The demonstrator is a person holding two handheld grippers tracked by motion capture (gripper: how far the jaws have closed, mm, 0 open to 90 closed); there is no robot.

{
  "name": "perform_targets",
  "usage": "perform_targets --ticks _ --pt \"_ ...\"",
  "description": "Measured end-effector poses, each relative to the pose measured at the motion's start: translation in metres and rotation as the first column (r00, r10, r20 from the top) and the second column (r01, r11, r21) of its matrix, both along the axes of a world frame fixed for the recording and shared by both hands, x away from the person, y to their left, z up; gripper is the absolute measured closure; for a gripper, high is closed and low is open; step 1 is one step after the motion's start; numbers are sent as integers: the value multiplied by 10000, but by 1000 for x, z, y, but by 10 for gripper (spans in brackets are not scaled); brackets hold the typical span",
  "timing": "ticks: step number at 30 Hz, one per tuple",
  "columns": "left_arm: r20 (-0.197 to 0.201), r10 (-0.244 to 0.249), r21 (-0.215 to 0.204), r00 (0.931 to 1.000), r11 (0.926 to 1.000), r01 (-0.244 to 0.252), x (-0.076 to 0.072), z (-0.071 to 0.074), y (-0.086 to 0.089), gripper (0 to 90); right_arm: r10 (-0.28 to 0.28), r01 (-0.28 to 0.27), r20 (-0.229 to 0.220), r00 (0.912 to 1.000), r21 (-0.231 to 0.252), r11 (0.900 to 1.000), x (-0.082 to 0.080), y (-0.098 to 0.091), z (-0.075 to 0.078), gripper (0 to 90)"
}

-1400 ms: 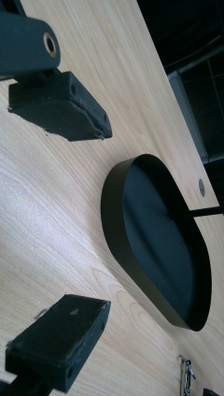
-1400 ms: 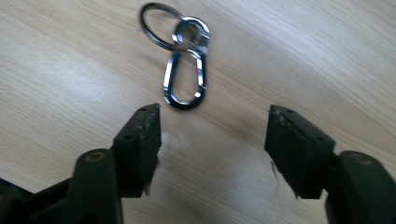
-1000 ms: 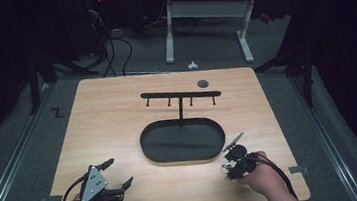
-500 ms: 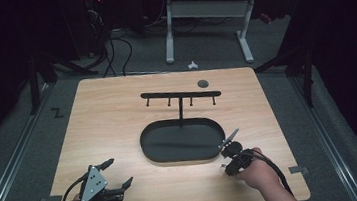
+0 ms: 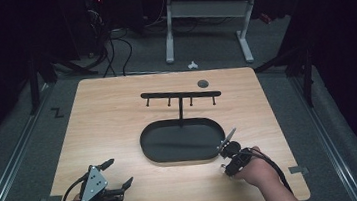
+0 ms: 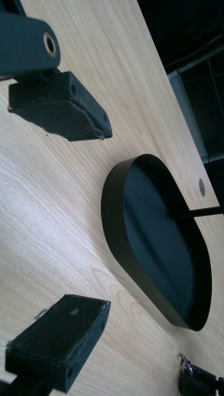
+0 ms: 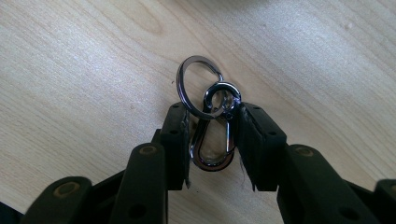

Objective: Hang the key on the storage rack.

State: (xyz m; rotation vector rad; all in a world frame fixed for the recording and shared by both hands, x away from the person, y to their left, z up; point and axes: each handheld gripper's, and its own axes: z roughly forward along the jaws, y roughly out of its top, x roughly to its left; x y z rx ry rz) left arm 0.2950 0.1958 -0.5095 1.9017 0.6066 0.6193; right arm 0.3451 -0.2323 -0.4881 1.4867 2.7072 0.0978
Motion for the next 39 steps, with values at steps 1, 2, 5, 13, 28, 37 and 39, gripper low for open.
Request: perform_targets --ticks 1,2,5,13,28,37,39 --pt "1 -4 3 10000 10000 4 0 0 0 152 -14 13 -55 10000 -45 10000 0 0 0 645" --pt "8 -7 2 10000 10000 7 0 0 0 152 -2 1 -89 10000 -85 10000 1 1 0 646" --pt "51 -21 15 10000 10000 21 -1 0 -1 152 62 -63 -159 9999 -106 9999 3 2 0 682" --pt "36 -18 -36 10000 10000 18 0 0 0 152 217 -218 -88 9997 -120 9997 2 2 0 714" --pt "9 -5 -9 10000 10000 5 -1 0 -1 152 -111 109 228 9997 50 9999 -6 -8 22 724" --pt "-2 18 -40 10000 10000 -18 0 0 -1 152 -255 248 426 9988 170 9995 -8 -15 43 725" --pt "4 16 -42 10000 10000 -16 0 0 -1 152 -146 135 504 9986 222 9997 -7 -16 47 724"
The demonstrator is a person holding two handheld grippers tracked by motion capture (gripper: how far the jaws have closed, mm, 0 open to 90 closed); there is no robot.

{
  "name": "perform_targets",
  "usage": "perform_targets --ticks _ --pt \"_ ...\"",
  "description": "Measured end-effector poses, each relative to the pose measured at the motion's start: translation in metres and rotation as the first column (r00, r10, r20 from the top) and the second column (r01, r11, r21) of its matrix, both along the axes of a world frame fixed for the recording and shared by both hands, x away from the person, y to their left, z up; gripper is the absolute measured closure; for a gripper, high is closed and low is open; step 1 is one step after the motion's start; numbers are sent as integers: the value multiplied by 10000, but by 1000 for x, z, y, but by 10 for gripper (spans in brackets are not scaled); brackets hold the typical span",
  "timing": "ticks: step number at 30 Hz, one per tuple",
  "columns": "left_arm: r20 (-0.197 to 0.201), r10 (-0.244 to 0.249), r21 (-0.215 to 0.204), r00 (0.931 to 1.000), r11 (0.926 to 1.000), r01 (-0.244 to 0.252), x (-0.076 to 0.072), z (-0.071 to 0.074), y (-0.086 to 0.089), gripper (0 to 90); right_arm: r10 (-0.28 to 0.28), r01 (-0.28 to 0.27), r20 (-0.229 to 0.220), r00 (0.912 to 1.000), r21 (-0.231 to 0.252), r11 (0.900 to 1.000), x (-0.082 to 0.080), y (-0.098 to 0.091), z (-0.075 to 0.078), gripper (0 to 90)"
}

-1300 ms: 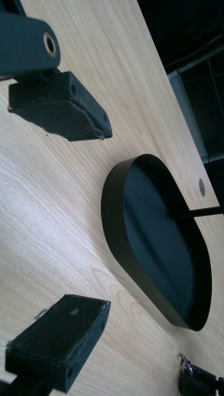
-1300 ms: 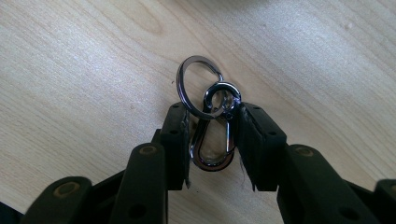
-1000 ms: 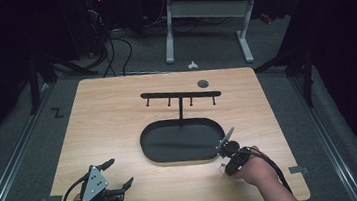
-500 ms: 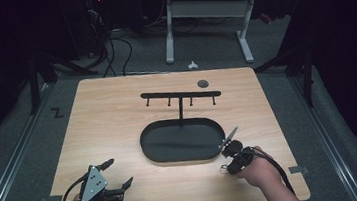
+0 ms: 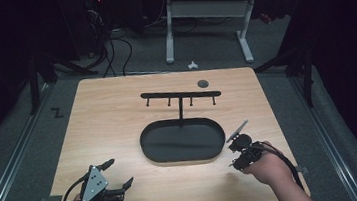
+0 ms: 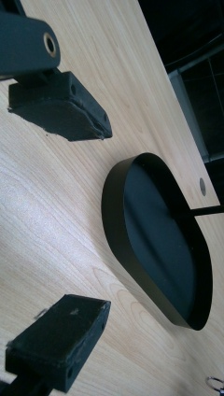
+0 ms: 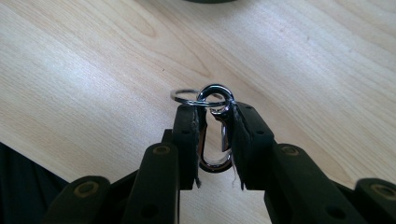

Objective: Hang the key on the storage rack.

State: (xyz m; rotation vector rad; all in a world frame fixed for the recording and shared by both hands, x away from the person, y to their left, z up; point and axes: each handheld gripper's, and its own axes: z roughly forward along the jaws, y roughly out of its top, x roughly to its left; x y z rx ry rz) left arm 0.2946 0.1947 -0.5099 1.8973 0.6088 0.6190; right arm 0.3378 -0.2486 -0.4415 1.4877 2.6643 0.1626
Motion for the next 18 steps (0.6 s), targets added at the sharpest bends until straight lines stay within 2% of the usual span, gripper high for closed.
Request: perform_targets --ticks 18 --pt "-13 -11 -9 10000 10000 11 0 1 1 152 -353 349 154 9993 259 9991 9 -3 27 723"
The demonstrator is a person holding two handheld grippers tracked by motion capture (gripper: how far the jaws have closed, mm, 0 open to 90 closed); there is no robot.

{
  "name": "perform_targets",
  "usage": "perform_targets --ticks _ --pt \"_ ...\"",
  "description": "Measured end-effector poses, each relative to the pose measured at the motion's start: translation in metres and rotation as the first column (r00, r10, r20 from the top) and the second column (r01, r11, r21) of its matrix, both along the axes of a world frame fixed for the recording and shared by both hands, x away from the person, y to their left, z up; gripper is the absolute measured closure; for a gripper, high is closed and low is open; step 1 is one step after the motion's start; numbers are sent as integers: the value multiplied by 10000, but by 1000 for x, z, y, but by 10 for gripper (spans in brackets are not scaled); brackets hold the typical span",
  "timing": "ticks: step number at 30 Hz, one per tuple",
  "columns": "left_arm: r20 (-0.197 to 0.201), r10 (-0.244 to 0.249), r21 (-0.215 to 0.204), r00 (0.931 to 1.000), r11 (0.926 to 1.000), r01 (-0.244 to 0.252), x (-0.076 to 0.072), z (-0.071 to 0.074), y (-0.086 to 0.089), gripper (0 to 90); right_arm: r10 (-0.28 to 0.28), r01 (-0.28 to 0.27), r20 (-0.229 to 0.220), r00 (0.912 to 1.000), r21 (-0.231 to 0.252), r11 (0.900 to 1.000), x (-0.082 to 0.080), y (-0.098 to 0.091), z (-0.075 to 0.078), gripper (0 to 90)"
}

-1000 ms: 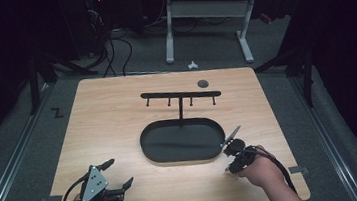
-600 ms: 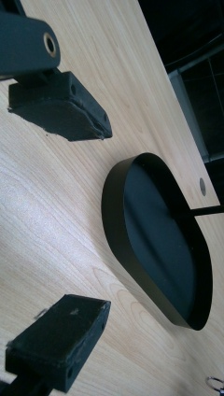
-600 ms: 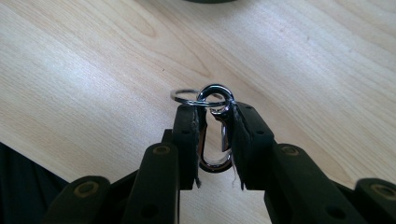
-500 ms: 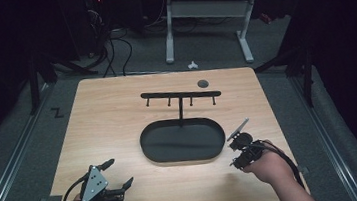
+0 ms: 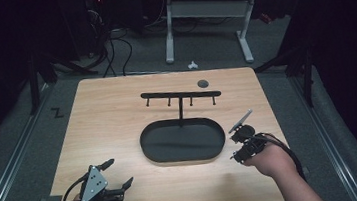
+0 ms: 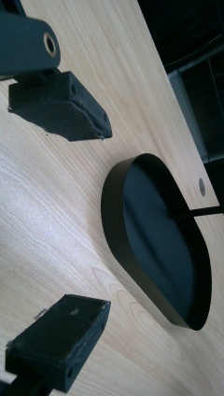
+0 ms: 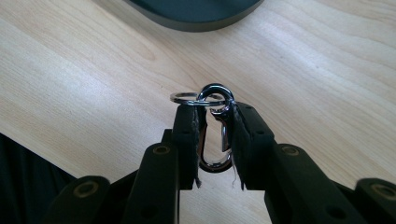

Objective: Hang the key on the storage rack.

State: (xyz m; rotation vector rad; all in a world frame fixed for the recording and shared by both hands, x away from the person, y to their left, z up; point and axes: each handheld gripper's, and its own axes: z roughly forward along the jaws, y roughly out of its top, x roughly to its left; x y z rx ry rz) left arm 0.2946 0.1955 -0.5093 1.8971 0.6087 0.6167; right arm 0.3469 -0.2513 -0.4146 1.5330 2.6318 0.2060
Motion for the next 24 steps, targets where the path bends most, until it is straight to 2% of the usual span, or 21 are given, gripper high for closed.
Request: perform_targets --ticks 18,24 --pt "23 -15 -10 10000 10000 15 0 0 0 152 -179 179 8 9998 11 9998 16 1 32 722" --pt "-43 -64 40 10000 10000 64 0 0 0 152 -231 230 135 9996 26 9997 23 2 43 721"
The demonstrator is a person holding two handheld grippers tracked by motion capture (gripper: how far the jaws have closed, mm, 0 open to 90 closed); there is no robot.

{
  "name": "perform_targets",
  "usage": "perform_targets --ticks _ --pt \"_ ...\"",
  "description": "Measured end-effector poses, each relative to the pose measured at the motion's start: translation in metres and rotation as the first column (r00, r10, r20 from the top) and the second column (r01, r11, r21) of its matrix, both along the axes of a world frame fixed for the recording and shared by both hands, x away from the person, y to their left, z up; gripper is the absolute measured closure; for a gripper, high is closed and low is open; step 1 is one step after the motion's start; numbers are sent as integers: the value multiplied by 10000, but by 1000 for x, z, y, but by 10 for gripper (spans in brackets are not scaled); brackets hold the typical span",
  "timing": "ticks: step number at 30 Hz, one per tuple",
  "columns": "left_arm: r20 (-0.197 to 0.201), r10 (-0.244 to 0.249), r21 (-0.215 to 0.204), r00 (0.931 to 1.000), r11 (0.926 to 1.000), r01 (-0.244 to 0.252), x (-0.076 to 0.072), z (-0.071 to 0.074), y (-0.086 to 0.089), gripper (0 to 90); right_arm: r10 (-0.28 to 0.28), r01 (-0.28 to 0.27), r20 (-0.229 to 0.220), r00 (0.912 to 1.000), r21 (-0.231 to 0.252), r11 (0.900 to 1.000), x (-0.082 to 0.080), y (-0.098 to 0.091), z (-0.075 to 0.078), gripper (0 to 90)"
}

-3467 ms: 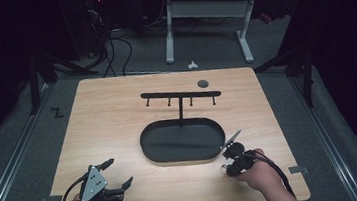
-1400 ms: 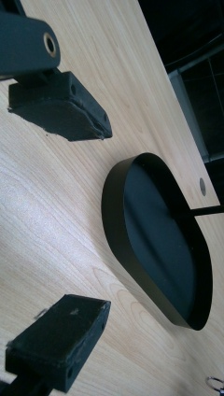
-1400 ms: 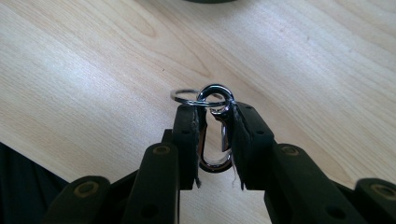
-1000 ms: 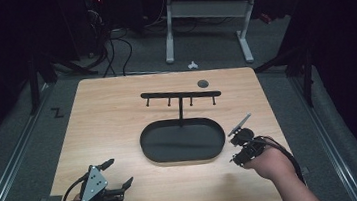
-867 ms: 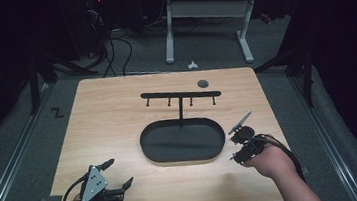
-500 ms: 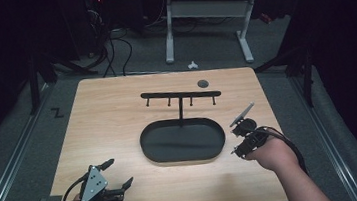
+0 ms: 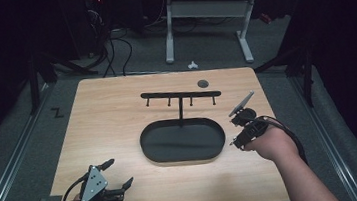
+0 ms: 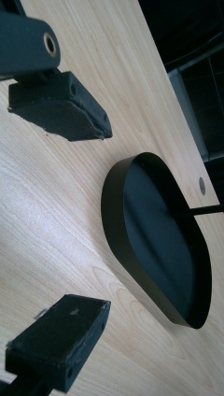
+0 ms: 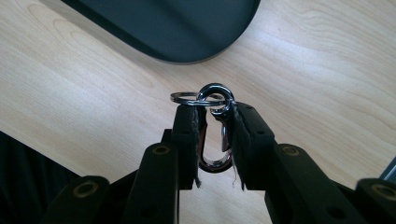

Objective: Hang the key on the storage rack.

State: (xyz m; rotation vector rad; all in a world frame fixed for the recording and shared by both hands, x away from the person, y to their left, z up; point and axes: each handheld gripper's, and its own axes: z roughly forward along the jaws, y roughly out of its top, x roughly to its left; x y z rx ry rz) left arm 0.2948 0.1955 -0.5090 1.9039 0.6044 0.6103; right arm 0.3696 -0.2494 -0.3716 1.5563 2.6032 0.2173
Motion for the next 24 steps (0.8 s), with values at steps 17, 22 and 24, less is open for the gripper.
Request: perform_targets --ticks 17,22,24 --pt "-12 -12 -20 10000 10000 12 0 0 0 152 -282 283 293 9992 -10 9996 15 8 31 719" --pt "-23 -42 34 10000 10000 42 0 0 0 152 -274 276 468 9985 -40 9996 20 12 42 719" --pt "-5 -12 7 10000 10000 12 0 0 0 152 -290 293 528 9982 -46 9996 22 14 46 718"
